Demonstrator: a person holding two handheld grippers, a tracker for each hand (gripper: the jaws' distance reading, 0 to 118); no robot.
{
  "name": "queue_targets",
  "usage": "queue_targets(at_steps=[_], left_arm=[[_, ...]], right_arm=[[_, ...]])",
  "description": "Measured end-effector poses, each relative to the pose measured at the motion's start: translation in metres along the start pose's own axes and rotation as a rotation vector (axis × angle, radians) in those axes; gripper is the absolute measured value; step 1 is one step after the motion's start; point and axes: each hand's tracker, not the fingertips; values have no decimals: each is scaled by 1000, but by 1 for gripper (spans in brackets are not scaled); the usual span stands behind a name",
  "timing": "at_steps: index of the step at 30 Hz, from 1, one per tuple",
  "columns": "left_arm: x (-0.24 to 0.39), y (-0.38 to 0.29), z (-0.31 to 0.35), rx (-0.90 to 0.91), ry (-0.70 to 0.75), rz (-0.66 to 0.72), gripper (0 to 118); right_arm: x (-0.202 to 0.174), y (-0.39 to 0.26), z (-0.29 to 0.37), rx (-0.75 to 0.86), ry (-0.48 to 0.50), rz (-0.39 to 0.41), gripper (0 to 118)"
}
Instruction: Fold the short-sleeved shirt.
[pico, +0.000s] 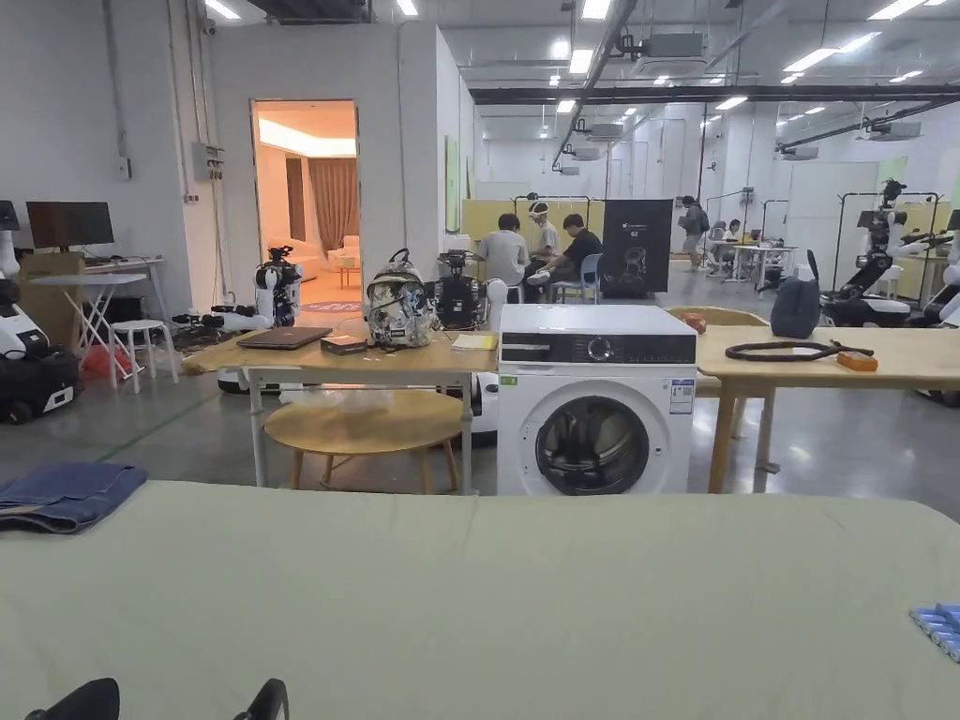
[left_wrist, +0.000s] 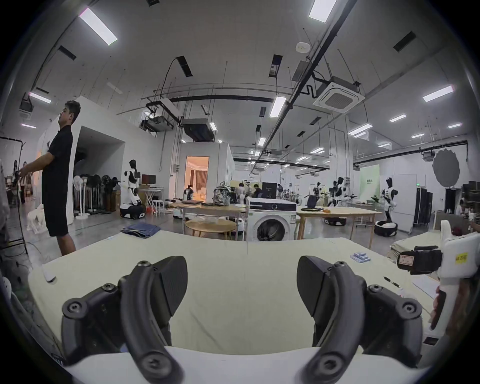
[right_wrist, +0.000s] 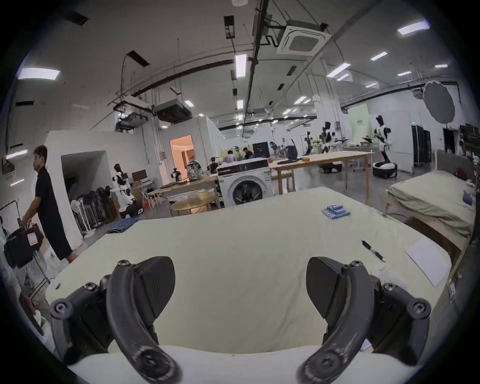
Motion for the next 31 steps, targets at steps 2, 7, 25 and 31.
queue_targets(at_steps=[2, 7, 25, 31], left_arm=[[1, -1, 0, -4, 3, -4, 88], [1, -1, -1, -15, -6, 1, 88], [0, -4, -1, -17, -9, 9, 88], [-1, -2, 5, 24, 12, 7, 88]], right_arm=[[-2, 2, 4, 10, -2, 8, 104], [-1, 2, 6, 7, 7, -2, 104], [-8, -4, 5, 14, 89, -5, 104], [-11, -9, 10, 65, 83, 64, 104]])
